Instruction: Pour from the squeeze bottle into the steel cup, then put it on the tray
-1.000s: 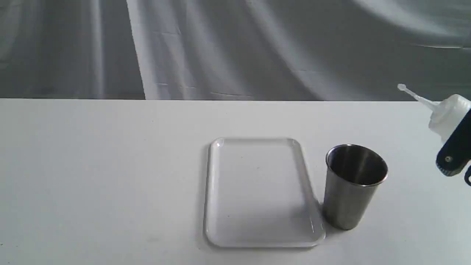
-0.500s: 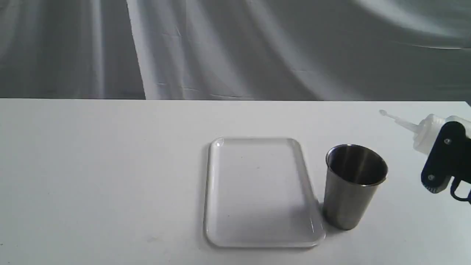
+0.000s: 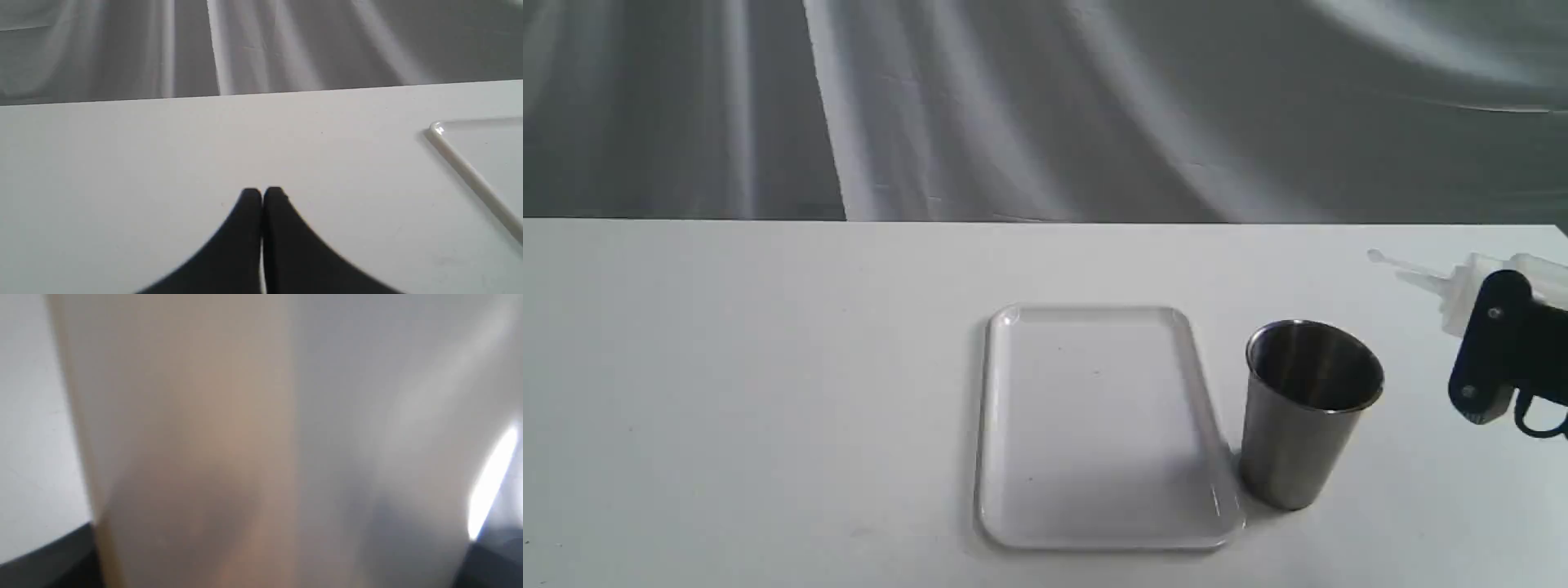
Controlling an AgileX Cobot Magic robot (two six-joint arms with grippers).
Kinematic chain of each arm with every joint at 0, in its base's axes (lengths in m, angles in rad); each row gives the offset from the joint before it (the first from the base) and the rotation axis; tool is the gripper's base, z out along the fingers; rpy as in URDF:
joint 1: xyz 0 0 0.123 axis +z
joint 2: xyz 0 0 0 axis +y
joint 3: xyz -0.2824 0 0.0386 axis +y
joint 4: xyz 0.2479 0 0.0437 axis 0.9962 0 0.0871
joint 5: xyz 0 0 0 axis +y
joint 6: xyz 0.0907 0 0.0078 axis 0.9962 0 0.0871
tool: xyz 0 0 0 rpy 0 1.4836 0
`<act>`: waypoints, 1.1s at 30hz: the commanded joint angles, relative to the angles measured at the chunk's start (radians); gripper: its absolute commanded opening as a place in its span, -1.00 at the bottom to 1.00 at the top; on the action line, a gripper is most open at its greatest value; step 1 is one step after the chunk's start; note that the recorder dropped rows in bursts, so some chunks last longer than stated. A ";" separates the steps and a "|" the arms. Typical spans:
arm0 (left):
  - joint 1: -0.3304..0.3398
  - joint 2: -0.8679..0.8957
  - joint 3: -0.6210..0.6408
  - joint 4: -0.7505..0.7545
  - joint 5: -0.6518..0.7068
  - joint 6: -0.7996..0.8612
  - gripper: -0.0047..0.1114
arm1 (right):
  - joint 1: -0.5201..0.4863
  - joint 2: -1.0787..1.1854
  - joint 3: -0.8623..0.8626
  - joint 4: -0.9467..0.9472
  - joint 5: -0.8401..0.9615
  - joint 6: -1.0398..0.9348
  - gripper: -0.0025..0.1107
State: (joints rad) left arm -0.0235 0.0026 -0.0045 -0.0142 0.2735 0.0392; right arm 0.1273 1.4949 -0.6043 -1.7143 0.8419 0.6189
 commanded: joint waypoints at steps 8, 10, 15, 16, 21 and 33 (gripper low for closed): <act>0.002 -0.003 0.004 -0.001 -0.008 -0.005 -0.92 | 0.049 0.034 -0.061 -0.030 0.029 -0.200 -0.96; 0.002 -0.003 0.004 -0.001 -0.008 -0.002 -0.92 | 0.049 0.034 -0.061 -0.030 0.027 -0.231 -0.96; 0.002 -0.003 0.004 -0.001 -0.008 -0.002 -0.92 | 0.051 0.034 -0.061 -0.030 0.027 -0.253 -0.96; 0.002 -0.003 0.004 -0.001 -0.008 -0.002 -0.92 | 0.057 0.034 -0.061 -0.030 0.027 -0.262 -0.96; 0.002 -0.003 0.004 -0.001 -0.008 -0.002 -0.92 | 0.061 0.034 -0.061 -0.030 0.028 -0.294 -0.96; 0.002 -0.003 0.004 -0.001 -0.008 -0.005 -0.92 | 0.061 0.034 -0.061 -0.030 0.013 -0.359 -0.96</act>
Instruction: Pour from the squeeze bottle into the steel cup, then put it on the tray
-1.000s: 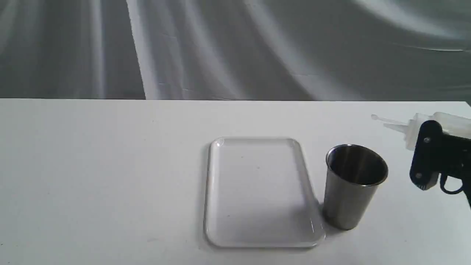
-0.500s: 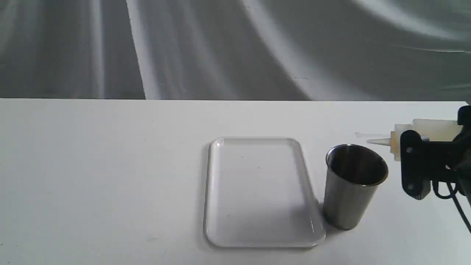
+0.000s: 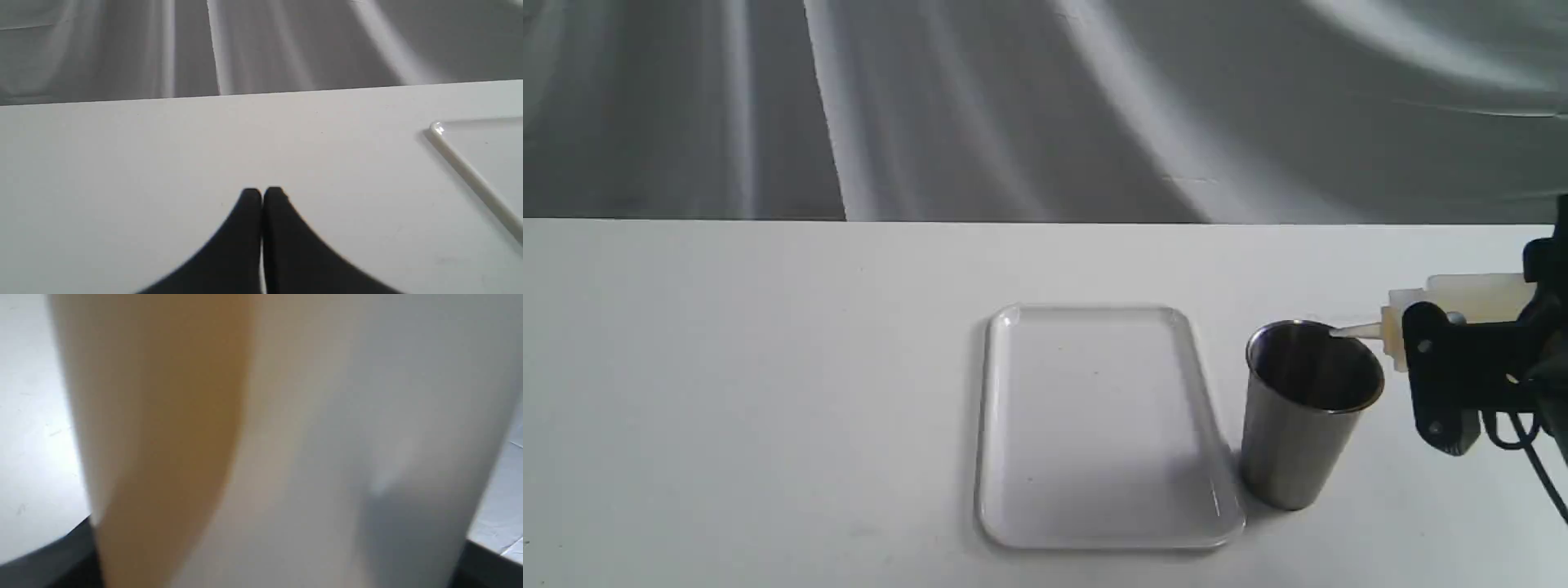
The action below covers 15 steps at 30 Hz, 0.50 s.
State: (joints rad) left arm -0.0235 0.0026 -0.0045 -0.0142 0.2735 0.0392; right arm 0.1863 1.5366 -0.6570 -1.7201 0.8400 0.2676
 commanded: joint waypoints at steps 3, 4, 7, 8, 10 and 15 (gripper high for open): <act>0.002 -0.003 0.004 -0.001 -0.008 -0.003 -0.92 | 0.002 -0.007 -0.008 -0.024 0.016 -0.032 -0.96; 0.002 -0.003 0.004 -0.001 -0.008 -0.003 -0.92 | 0.002 -0.007 -0.008 -0.024 0.016 -0.043 -0.96; 0.002 -0.003 0.004 -0.001 -0.008 -0.003 -0.92 | 0.002 -0.007 -0.008 -0.024 0.021 -0.079 -0.96; 0.002 -0.003 0.004 -0.001 -0.008 -0.003 -0.92 | 0.002 -0.007 -0.008 -0.024 0.028 -0.081 -0.96; 0.002 -0.003 0.004 -0.001 -0.008 -0.003 -0.92 | 0.002 -0.007 -0.017 -0.024 0.038 -0.081 -0.96; 0.002 -0.003 0.004 -0.001 -0.008 -0.005 -0.92 | 0.002 -0.007 -0.060 -0.024 0.045 -0.086 -0.96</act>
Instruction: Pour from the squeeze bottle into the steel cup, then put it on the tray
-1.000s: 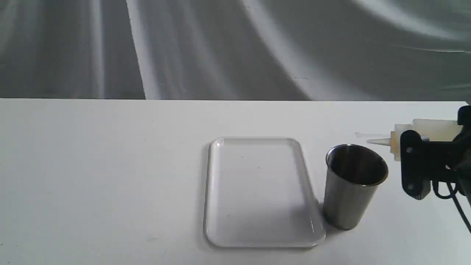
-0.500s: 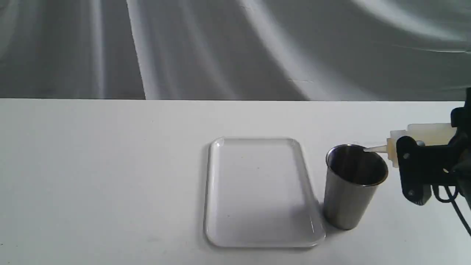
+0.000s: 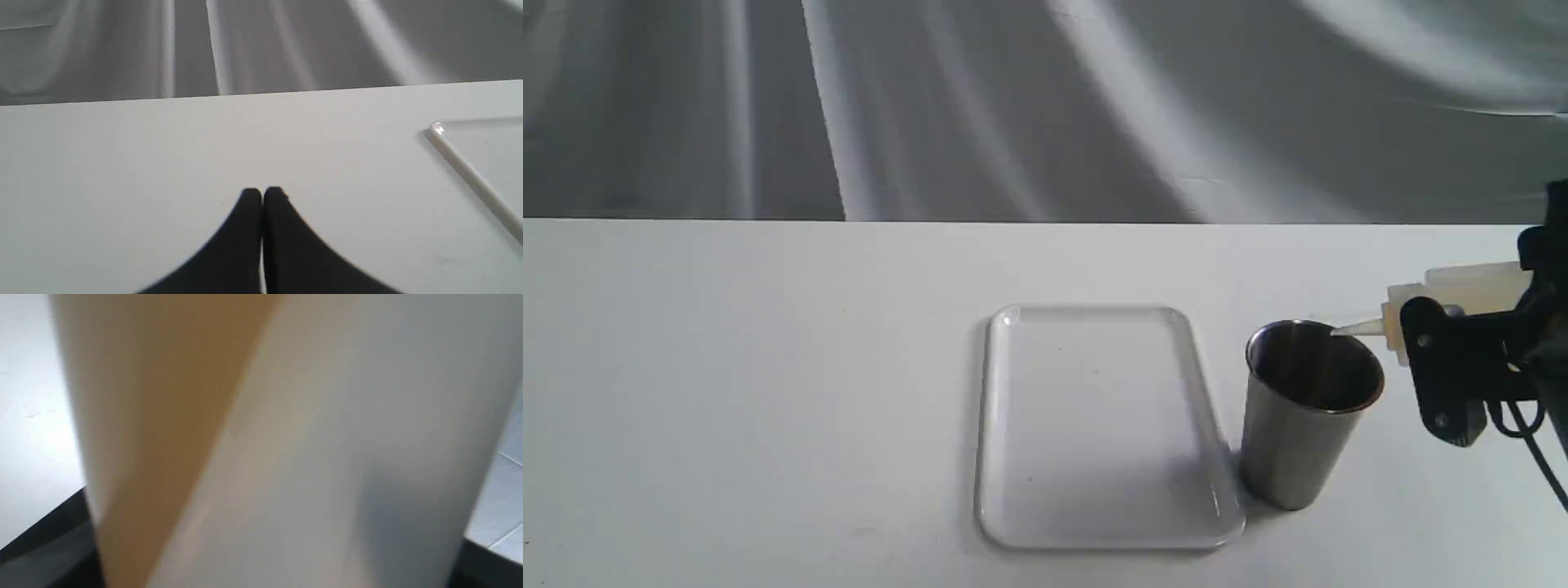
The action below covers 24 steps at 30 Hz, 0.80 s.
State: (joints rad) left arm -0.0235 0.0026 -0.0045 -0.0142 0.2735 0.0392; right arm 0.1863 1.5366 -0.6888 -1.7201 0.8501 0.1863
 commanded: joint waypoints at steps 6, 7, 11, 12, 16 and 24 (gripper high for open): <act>0.002 -0.003 0.004 -0.001 -0.008 -0.005 -0.92 | 0.004 -0.007 -0.046 -0.024 0.013 -0.114 -0.96; 0.002 -0.003 0.004 -0.001 -0.008 -0.005 -0.92 | 0.004 -0.007 -0.046 -0.024 0.008 -0.119 -0.96; 0.002 -0.003 0.004 -0.001 -0.008 -0.003 -0.92 | 0.004 -0.007 -0.046 -0.024 0.003 -0.122 -0.96; 0.002 -0.003 0.004 -0.001 -0.008 -0.003 -0.92 | 0.004 -0.007 -0.046 -0.024 0.003 -0.132 -0.96; 0.002 -0.003 0.004 -0.001 -0.008 -0.003 -0.92 | 0.004 -0.007 -0.046 -0.024 0.003 -0.153 -0.96; 0.002 -0.003 0.004 -0.001 -0.008 -0.005 -0.92 | 0.004 -0.007 -0.046 -0.024 0.003 -0.157 -0.96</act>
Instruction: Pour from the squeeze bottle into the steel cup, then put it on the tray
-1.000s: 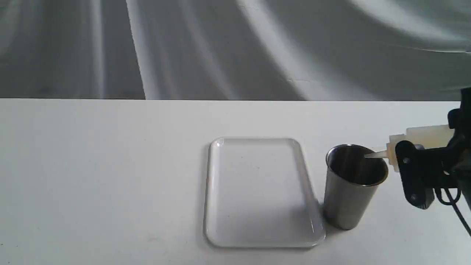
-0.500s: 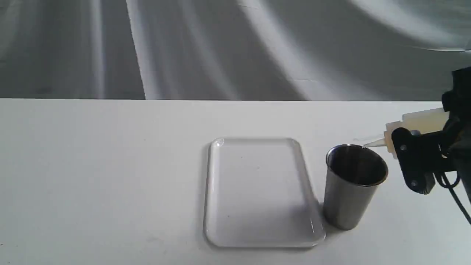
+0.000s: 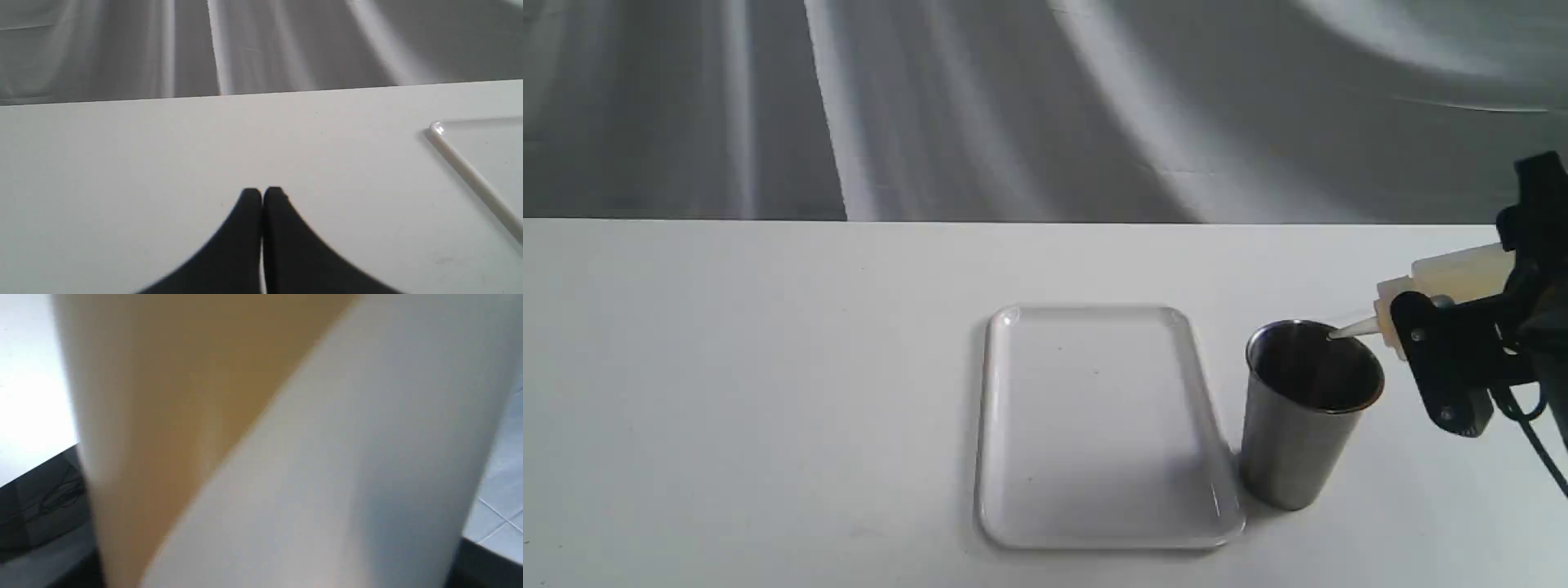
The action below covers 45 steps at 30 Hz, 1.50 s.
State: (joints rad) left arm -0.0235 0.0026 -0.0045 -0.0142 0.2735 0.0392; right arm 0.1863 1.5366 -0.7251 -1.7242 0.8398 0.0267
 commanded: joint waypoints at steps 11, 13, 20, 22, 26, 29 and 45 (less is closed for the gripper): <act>0.002 -0.003 0.004 -0.001 -0.008 -0.002 -0.92 | 0.004 -0.007 -0.009 -0.020 0.014 0.005 -0.96; 0.002 -0.003 0.004 -0.001 -0.008 -0.002 -0.92 | 0.004 -0.007 -0.009 -0.020 0.013 0.021 -0.96; 0.002 -0.003 0.004 -0.001 -0.008 -0.002 -0.92 | 0.004 -0.007 -0.009 -0.008 -0.018 0.062 -0.96; 0.002 -0.003 0.004 -0.001 -0.008 -0.004 -0.92 | 0.002 -0.007 -0.009 0.016 -0.018 0.069 -0.96; 0.002 -0.003 0.004 -0.001 -0.008 -0.004 -0.92 | 0.002 -0.007 -0.009 0.048 -0.018 0.095 -0.96; 0.002 -0.003 0.004 -0.001 -0.008 -0.004 -0.92 | 0.002 -0.007 -0.009 0.060 -0.018 0.125 -0.96; 0.002 -0.003 0.004 -0.001 -0.008 -0.003 -0.92 | -0.026 -0.007 -0.009 0.115 -0.068 0.294 -0.96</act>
State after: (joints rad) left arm -0.0235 0.0026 -0.0045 -0.0142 0.2735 0.0392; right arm 0.1673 1.5366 -0.7251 -1.5996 0.7733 0.2862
